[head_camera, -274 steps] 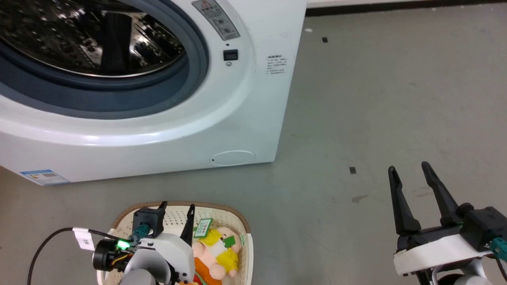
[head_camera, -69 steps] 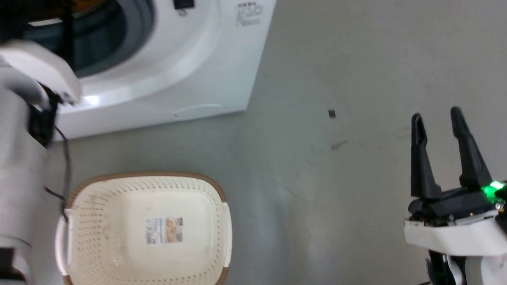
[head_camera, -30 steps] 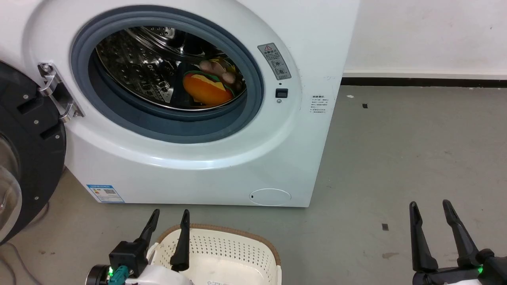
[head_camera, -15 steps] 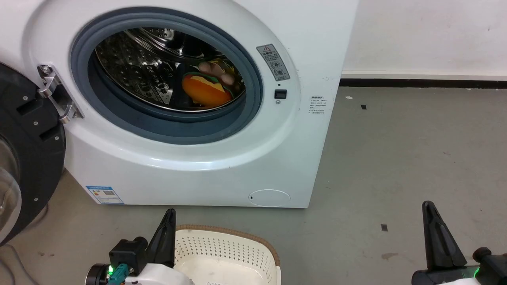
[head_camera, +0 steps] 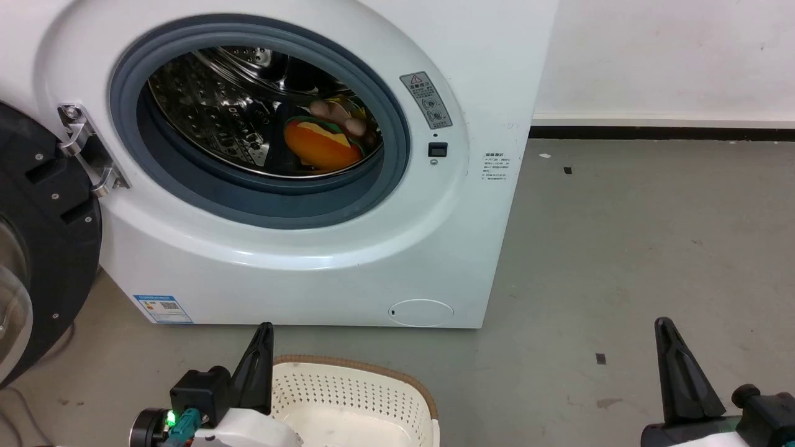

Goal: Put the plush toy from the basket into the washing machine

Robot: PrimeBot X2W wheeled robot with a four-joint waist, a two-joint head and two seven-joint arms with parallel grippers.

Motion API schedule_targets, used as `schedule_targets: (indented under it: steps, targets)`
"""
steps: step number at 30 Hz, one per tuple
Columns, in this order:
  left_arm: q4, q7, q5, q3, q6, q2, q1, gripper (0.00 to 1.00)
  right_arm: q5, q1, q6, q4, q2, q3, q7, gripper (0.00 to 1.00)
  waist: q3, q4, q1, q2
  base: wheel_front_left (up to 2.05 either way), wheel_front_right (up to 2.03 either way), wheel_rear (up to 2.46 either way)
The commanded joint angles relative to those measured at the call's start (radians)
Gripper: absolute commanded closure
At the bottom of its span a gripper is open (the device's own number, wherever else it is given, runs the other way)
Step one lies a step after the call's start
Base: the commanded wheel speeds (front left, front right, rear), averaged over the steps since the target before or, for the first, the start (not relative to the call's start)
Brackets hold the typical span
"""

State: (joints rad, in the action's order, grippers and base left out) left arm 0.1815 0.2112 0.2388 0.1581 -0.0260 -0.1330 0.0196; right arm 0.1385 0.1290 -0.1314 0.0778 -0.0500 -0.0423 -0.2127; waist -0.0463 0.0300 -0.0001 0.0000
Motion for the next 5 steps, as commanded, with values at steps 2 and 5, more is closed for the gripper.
schedule_targets:
  steps: [2, 5]
  targets:
    - [-0.011, -0.008, -0.013, -0.007, 0.003, 0.006, -0.004, 1.00, -0.012, -0.021, 0.000, -0.004, 0.000, 0.003, 0.008, 1.00, 0.001, -0.001, 0.0001, 0.0000, 0.00, 0.00, 0.00]
    - [-0.016, -0.014, -0.019, -0.012, 0.003, 0.008, -0.004, 1.00, -0.016, -0.024, 0.000, -0.006, 0.000, 0.004, 0.014, 1.00, 0.002, -0.001, 0.0001, 0.0000, 0.00, 0.00, 0.00]
